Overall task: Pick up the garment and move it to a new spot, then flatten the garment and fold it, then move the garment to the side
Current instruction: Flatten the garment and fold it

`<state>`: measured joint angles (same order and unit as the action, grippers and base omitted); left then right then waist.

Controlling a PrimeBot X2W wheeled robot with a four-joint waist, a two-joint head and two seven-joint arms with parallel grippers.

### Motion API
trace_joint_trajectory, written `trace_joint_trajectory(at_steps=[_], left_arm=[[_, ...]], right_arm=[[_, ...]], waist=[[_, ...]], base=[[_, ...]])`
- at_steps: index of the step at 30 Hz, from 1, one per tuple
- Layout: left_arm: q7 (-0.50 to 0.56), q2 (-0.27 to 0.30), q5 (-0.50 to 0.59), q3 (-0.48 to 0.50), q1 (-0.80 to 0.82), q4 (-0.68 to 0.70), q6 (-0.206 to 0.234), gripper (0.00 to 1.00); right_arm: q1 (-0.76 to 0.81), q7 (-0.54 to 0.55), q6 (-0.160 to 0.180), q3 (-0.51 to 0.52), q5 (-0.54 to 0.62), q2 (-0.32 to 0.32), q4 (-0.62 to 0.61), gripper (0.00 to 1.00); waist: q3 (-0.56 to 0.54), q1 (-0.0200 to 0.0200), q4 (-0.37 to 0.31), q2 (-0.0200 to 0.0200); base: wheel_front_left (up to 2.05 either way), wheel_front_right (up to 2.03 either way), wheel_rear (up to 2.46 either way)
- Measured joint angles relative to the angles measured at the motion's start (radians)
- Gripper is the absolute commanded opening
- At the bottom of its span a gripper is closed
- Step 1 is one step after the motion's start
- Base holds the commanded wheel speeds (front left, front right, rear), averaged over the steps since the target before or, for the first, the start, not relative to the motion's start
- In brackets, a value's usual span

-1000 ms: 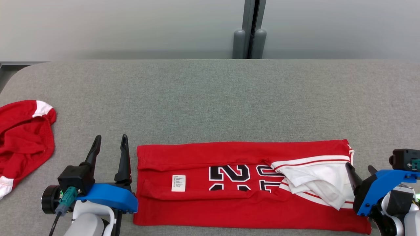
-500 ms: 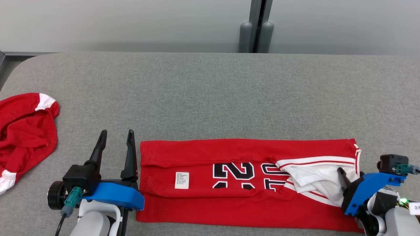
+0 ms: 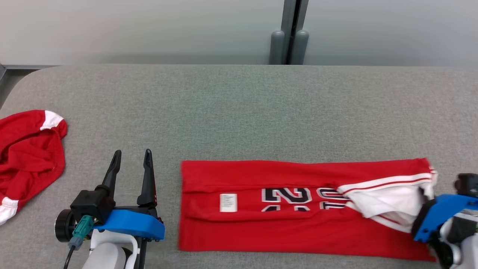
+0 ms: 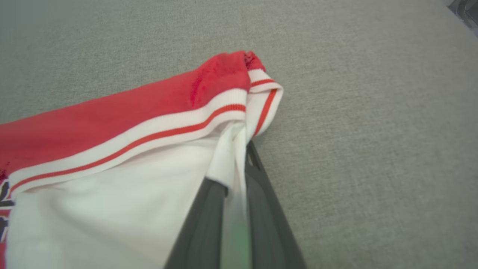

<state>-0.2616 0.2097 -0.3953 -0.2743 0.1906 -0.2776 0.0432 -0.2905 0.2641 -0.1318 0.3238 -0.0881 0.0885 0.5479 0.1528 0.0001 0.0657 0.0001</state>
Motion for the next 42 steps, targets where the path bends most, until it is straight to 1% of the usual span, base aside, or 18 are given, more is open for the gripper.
trace_joint_trajectory(at_steps=[4, 9, 12, 14, 16, 20, 23, 25, 28, 32, 37, 42], left_arm=[[0.000, -0.015, 0.003, 0.009, -0.005, 0.001, -0.002, 1.00], [0.000, -0.028, 0.012, 0.014, -0.005, -0.002, -0.011, 1.00], [0.000, -0.031, 0.018, 0.017, -0.006, -0.008, -0.018, 1.00], [0.000, -0.032, 0.019, 0.022, -0.008, -0.011, -0.019, 1.00], [0.000, -0.032, 0.020, 0.030, -0.014, -0.014, -0.021, 1.00], [0.000, -0.031, 0.020, 0.042, -0.026, -0.014, -0.023, 1.00], [0.000, -0.031, 0.024, 0.046, -0.026, -0.015, -0.026, 1.00], [0.000, -0.032, 0.027, 0.048, -0.026, -0.015, -0.028, 1.00], [0.000, -0.036, 0.031, 0.045, -0.025, -0.016, -0.033, 1.00], [0.000, -0.049, 0.037, 0.035, -0.022, -0.022, -0.044, 1.00], [0.000, -0.060, 0.047, 0.019, -0.007, -0.034, -0.057, 1.00], [0.000, -0.076, 0.057, 0.003, 0.008, -0.045, -0.070, 1.00]], right_arm=[[0.015, 0.022, 0.001, 0.074, 0.019, 0.027, -0.078, 0.00], [0.038, 0.061, 0.001, 0.127, 0.036, 0.059, -0.154, 0.00], [0.048, 0.080, 0.001, 0.134, 0.042, 0.054, -0.196, 0.00], [0.051, 0.108, 0.001, 0.113, 0.022, 0.028, -0.231, 0.00], [0.055, 0.140, 0.001, 0.060, 0.004, 0.002, -0.278, 0.00], [0.074, 0.211, 0.001, -0.112, -0.032, -0.029, -0.388, 0.00], [0.074, 0.255, 0.001, -0.246, -0.065, -0.036, -0.421, 0.00], [0.070, 0.264, 0.001, -0.332, -0.108, -0.037, -0.412, 0.00], [0.041, 0.247, 0.001, -0.449, -0.162, -0.038, -0.364, 0.00], [-0.025, 0.199, 0.001, -0.581, -0.219, -0.039, -0.261, 0.00], [-0.116, 0.140, 0.001, -0.689, -0.306, -0.039, -0.116, 0.00], [-0.191, 0.094, 0.001, -0.782, -0.369, -0.040, 0.004, 0.00]], waist=[[-0.007, 0.0000, -0.012, -0.0001], [-0.014, 0.0000, -0.020, 0.0000], [-0.022, -0.0001, -0.019, 0.0000], [-0.028, -0.0001, -0.017, 0.0000], [-0.034, 0.0000, -0.016, 0.0000], [-0.045, 0.0000, -0.016, 0.0000], [-0.050, -0.0001, -0.015, -0.0001], [-0.052, 0.0000, -0.012, 0.0000], [-0.052, -0.0001, -0.004, -0.0001], [-0.052, 0.0000, 0.016, -0.0001], [-0.050, -0.0001, 0.050, -0.0001], [-0.038, 0.0000, 0.082, 0.0000]], base=[[0.00, 0.00, 0.00], [0.00, 0.00, 0.00], [0.00, 0.00, 0.00], [0.00, 0.00, 0.00], [0.00, 0.00, 0.00], [0.00, 0.00, 0.00], [0.00, 0.00, 0.00], [0.00, 0.00, 0.00], [0.00, 0.00, 0.00], [0.00, 0.00, 0.00], [0.00, 0.00, 0.00], [0.00, 0.00, 0.00]])
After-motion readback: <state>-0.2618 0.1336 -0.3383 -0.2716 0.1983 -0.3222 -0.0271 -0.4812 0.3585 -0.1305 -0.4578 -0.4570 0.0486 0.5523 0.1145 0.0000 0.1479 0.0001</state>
